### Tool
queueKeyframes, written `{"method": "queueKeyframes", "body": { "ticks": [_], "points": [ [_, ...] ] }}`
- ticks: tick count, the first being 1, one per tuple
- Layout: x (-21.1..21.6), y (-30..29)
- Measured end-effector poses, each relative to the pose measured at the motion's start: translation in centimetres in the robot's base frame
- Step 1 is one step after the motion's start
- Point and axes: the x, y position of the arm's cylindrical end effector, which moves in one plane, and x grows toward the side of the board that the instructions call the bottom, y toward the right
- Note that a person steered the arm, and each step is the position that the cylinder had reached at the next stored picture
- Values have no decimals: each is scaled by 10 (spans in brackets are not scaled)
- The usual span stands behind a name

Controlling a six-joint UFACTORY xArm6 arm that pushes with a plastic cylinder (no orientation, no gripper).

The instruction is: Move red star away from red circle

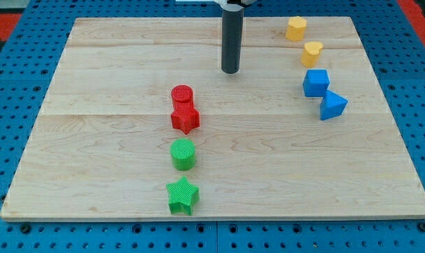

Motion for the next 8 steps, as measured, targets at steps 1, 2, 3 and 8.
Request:
{"method": "queueKeyframes", "body": {
  "ticks": [1,2,3,8],
  "points": [
    [3,0],
    [36,2],
    [72,2],
    [112,-56]
  ]
}}
